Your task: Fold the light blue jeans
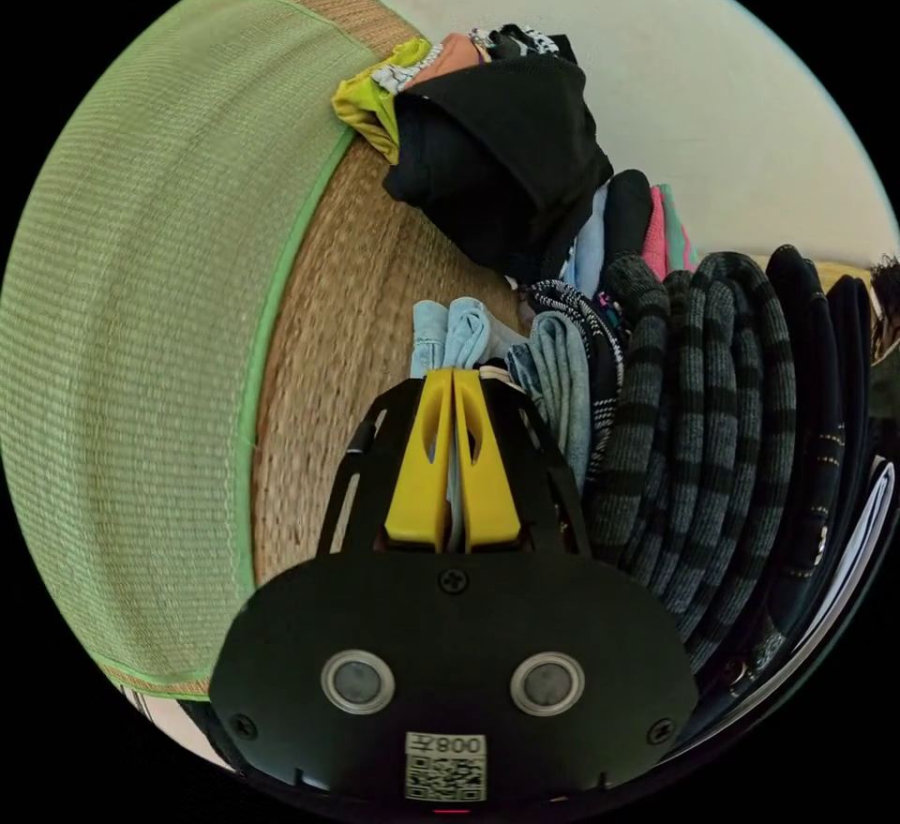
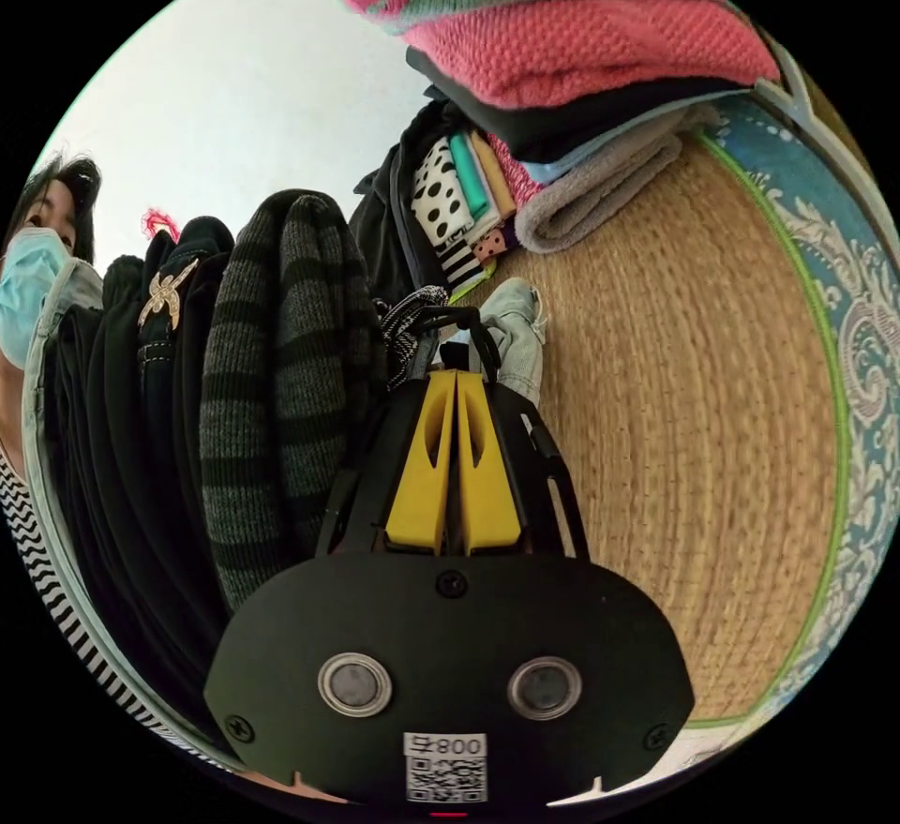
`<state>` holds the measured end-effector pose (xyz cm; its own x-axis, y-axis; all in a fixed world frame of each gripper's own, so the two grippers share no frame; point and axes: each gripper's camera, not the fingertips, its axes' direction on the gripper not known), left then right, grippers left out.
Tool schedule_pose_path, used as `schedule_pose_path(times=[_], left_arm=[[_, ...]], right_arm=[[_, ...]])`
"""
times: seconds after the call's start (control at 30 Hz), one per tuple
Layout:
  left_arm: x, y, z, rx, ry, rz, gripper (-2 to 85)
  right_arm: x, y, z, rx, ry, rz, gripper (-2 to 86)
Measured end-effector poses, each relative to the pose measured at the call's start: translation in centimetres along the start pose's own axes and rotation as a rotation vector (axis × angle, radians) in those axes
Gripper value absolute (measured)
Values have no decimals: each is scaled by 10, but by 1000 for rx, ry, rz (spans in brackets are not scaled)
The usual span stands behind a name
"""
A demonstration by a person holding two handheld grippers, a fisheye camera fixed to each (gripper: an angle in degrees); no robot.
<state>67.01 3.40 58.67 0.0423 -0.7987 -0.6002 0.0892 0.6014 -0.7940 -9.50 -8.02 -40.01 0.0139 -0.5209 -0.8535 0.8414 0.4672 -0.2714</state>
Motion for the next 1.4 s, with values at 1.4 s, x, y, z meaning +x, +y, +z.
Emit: schedule_pose_path(times=[1.4], left_arm=[[76, -19, 281, 18, 191, -18, -1]], right_arm=[[-68, 16, -94, -232, 870, -284, -1]])
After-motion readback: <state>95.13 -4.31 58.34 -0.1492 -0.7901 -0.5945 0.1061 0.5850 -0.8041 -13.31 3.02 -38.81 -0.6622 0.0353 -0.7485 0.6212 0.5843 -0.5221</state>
